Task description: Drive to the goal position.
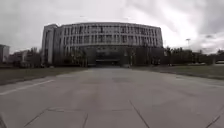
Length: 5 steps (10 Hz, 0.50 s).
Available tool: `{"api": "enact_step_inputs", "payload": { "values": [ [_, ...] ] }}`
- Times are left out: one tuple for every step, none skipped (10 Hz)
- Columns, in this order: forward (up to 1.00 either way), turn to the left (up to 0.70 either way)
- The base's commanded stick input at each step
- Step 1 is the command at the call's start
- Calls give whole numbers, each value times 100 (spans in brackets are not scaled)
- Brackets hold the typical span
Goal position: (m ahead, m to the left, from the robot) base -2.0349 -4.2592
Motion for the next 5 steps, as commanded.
{"api": "enact_step_inputs", "payload": {
  "values": [
    [70,0],
    [70,0],
    [70,0],
    [70,0],
    [70,0]
  ]
}}
